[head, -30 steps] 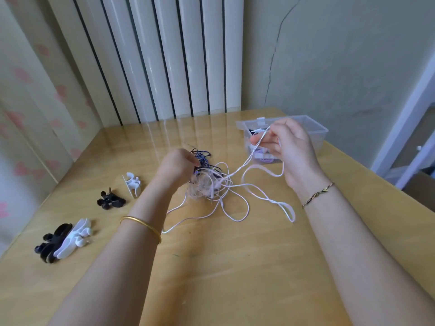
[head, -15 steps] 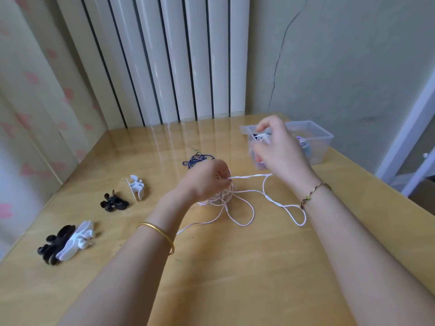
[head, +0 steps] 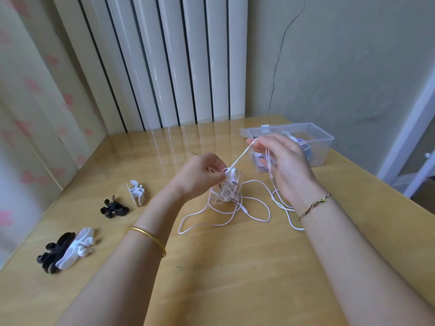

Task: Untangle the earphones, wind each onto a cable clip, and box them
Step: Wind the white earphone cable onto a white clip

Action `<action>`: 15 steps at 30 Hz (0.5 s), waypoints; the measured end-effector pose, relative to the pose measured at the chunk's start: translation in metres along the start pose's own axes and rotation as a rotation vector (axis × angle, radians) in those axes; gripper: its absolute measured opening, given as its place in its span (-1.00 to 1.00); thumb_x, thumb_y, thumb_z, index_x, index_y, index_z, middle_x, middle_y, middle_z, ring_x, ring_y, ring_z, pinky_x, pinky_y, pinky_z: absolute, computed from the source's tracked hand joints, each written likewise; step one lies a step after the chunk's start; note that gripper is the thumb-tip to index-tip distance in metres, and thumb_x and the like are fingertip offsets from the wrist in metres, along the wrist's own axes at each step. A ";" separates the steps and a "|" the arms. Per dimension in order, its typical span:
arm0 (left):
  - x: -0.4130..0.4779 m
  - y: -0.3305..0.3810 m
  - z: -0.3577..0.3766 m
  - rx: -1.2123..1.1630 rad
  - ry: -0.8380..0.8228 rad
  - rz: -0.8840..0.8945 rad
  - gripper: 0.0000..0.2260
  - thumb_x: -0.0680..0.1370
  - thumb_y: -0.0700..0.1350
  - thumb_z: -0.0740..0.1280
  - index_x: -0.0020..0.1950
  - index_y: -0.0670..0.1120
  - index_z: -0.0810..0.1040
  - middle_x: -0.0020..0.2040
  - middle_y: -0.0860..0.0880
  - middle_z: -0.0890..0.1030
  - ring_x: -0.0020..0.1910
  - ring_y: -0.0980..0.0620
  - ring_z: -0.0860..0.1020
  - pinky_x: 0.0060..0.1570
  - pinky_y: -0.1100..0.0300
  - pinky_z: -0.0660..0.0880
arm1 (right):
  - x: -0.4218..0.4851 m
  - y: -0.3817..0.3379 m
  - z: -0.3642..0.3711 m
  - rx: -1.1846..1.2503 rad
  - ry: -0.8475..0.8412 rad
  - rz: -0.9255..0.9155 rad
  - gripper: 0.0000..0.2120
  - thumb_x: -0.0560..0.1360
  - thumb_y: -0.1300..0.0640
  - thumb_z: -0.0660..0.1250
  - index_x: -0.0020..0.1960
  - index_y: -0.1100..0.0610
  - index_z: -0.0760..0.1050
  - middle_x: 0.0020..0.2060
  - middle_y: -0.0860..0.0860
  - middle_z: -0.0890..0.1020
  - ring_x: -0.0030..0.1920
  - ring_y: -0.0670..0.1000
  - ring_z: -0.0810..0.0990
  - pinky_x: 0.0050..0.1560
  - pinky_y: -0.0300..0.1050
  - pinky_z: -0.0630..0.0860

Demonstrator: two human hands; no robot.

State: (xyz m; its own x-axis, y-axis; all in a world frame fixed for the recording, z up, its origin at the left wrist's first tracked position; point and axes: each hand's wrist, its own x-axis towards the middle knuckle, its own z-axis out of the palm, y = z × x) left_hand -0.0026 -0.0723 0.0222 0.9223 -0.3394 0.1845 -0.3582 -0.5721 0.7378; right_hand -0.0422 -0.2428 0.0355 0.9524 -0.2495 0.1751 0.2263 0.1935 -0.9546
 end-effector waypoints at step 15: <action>0.005 0.007 0.001 -0.349 0.300 -0.154 -0.69 0.50 -0.45 0.06 -0.22 -0.14 0.48 -0.25 -0.07 0.48 -0.36 0.01 0.58 -0.24 0.02 0.62 | 0.001 0.015 0.002 -0.492 -0.084 0.069 -0.88 0.55 0.21 0.19 -0.16 0.06 0.36 -0.39 -0.03 0.34 -0.45 -0.08 0.28 -0.52 -0.22 0.37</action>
State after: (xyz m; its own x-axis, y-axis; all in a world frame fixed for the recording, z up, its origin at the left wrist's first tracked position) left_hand -0.0005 -0.0787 0.0283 0.9804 -0.0106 0.1969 -0.1912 -0.2964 0.9357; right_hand -0.0380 -0.2381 0.0220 0.9795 -0.1708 0.1069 0.0580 -0.2687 -0.9615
